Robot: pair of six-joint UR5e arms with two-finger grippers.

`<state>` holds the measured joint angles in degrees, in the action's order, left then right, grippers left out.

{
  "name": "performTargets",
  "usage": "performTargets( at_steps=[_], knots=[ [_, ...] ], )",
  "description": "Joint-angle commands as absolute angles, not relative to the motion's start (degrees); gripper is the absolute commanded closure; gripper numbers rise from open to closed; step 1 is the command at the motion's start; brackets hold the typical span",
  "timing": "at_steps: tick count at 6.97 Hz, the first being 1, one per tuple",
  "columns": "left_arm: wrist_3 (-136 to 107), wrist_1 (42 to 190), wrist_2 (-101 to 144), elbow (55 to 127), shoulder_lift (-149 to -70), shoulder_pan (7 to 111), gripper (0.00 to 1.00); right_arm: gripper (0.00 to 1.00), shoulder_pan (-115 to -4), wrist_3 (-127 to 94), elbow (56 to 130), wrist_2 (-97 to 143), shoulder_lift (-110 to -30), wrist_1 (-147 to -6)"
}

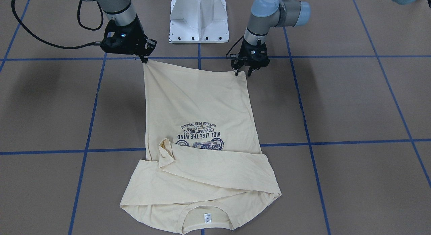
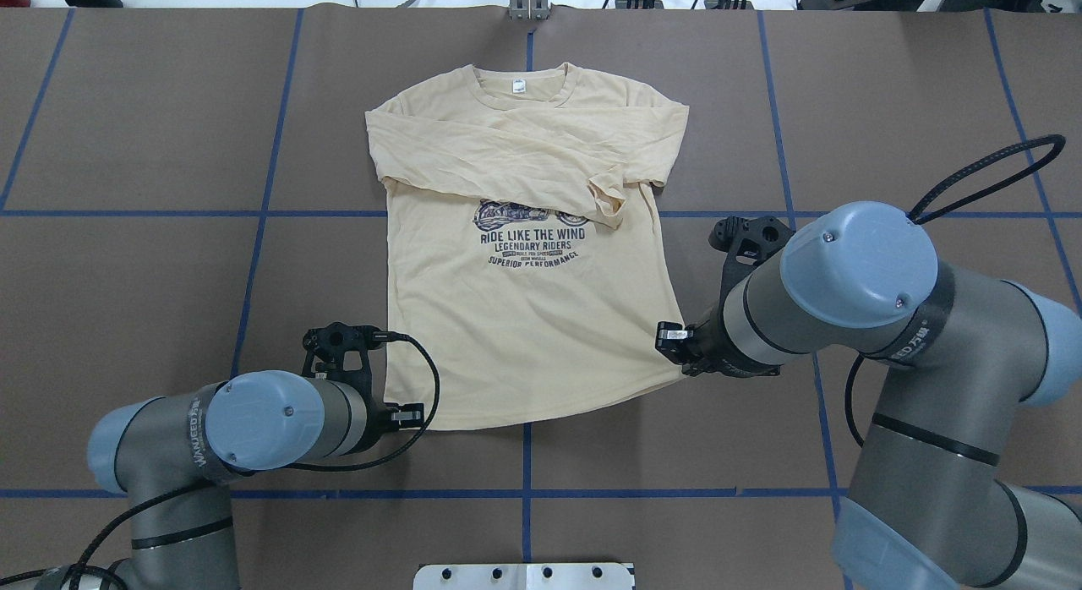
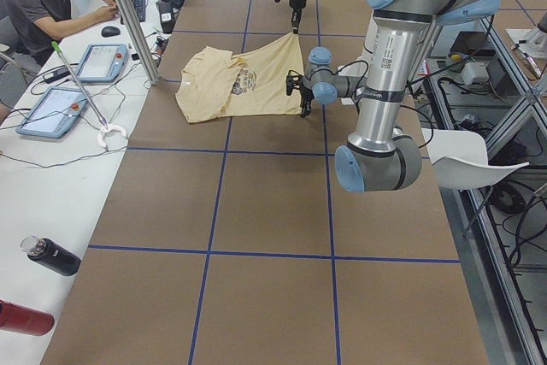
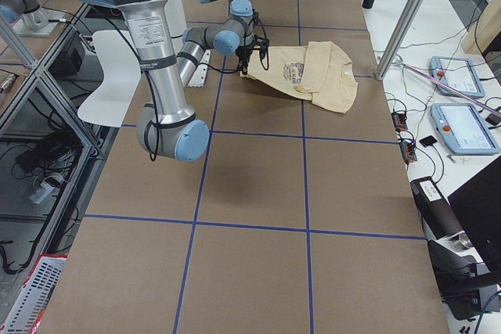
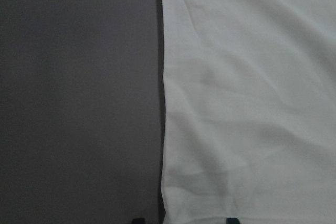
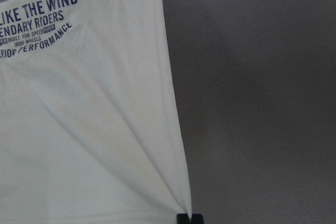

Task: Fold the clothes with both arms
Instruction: 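Grasp the hem corner with the left gripper while the right holds its corner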

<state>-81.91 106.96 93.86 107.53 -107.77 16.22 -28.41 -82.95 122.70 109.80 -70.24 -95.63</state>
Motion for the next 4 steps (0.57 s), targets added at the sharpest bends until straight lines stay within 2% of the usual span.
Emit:
performTargets(
  at_steps=[1, 2, 3, 4],
  knots=[
    [-81.91, 106.96, 93.95, 107.58, -107.75, 16.17, 0.47, 1.00, -28.48, -82.88, 122.70, 109.78, -70.31, -95.62],
    [-81.91, 106.70, 93.96, 107.84, -107.75, 16.08, 0.57, 1.00, -28.56, -82.88, 122.70, 109.86, -70.31, -95.62],
    [-81.83, 106.70, 93.96, 107.93, -107.67, 16.08, 0.73, 1.00, -28.74, -82.79, 122.70, 109.86, -70.23, -95.62],
    [-81.83, 106.61, 93.96, 108.02, -107.67, 15.82, 0.93, 1.00, -28.83, -82.79, 122.70, 109.86, -70.31, -95.62]
  ],
)
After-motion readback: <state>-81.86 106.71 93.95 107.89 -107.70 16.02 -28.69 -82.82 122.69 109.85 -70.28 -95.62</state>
